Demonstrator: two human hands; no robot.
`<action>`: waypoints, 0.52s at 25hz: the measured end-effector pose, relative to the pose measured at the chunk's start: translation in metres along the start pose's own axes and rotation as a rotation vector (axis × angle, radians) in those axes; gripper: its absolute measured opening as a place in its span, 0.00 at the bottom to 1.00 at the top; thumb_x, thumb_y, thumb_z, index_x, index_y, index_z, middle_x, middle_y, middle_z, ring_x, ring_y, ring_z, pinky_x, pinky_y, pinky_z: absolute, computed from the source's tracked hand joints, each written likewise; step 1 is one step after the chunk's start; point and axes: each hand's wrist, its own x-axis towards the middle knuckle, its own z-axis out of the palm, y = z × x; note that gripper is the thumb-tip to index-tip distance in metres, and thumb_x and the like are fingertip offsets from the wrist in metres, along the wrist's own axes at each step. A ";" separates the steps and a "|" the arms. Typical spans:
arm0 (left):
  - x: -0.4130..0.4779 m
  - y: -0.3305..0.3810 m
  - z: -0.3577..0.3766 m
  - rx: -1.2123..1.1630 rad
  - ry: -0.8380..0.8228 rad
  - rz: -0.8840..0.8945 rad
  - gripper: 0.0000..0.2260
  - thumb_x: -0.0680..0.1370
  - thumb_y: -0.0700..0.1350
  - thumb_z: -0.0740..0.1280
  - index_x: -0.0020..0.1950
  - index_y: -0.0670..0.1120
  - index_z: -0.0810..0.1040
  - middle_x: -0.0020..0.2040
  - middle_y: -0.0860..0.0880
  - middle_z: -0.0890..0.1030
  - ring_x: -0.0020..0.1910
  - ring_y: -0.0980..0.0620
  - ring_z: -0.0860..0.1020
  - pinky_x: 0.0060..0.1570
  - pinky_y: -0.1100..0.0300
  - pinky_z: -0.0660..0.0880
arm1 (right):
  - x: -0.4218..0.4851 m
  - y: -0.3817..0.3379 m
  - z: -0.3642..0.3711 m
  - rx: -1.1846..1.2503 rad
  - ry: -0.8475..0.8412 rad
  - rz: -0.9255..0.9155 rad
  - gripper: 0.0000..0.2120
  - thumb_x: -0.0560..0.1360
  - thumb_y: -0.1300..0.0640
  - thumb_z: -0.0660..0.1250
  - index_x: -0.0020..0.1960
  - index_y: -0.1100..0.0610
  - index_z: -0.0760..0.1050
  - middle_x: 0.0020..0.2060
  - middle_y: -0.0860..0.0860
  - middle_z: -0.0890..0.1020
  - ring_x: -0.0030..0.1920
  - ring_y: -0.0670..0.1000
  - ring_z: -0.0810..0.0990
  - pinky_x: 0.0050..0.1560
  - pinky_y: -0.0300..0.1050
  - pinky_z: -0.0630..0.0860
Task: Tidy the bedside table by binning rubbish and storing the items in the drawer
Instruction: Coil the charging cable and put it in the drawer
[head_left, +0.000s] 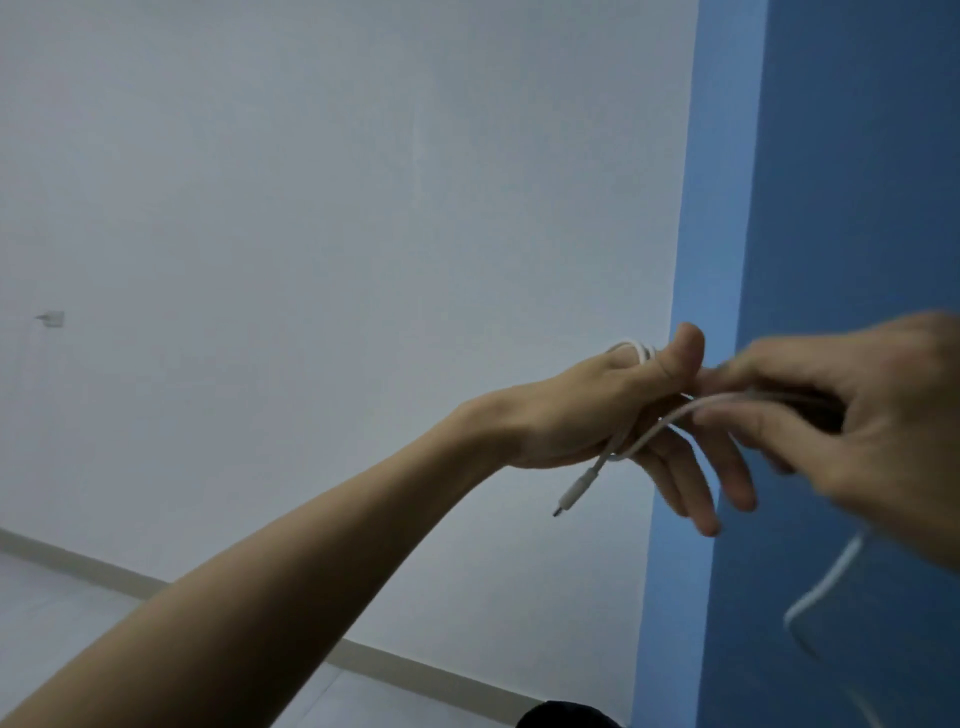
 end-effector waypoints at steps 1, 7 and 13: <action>0.001 0.001 0.001 0.015 -0.017 0.000 0.29 0.78 0.55 0.38 0.48 0.37 0.73 0.34 0.43 0.79 0.25 0.54 0.77 0.30 0.64 0.75 | 0.006 0.004 -0.003 -0.028 0.050 -0.028 0.09 0.70 0.44 0.63 0.37 0.47 0.78 0.21 0.34 0.72 0.23 0.48 0.74 0.27 0.36 0.69; 0.002 -0.003 0.010 -0.166 -0.141 -0.038 0.16 0.82 0.43 0.48 0.45 0.44 0.74 0.21 0.54 0.69 0.18 0.60 0.61 0.19 0.67 0.55 | 0.034 0.034 -0.007 -0.003 0.146 -0.194 0.14 0.73 0.46 0.64 0.40 0.55 0.81 0.28 0.49 0.81 0.27 0.48 0.77 0.32 0.42 0.72; -0.002 0.010 0.016 -0.362 -0.332 0.008 0.15 0.76 0.28 0.50 0.60 0.38 0.66 0.38 0.42 0.81 0.30 0.49 0.81 0.19 0.67 0.69 | 0.044 0.053 0.020 0.236 0.071 -0.087 0.18 0.74 0.40 0.56 0.41 0.52 0.77 0.27 0.51 0.78 0.32 0.50 0.77 0.32 0.29 0.70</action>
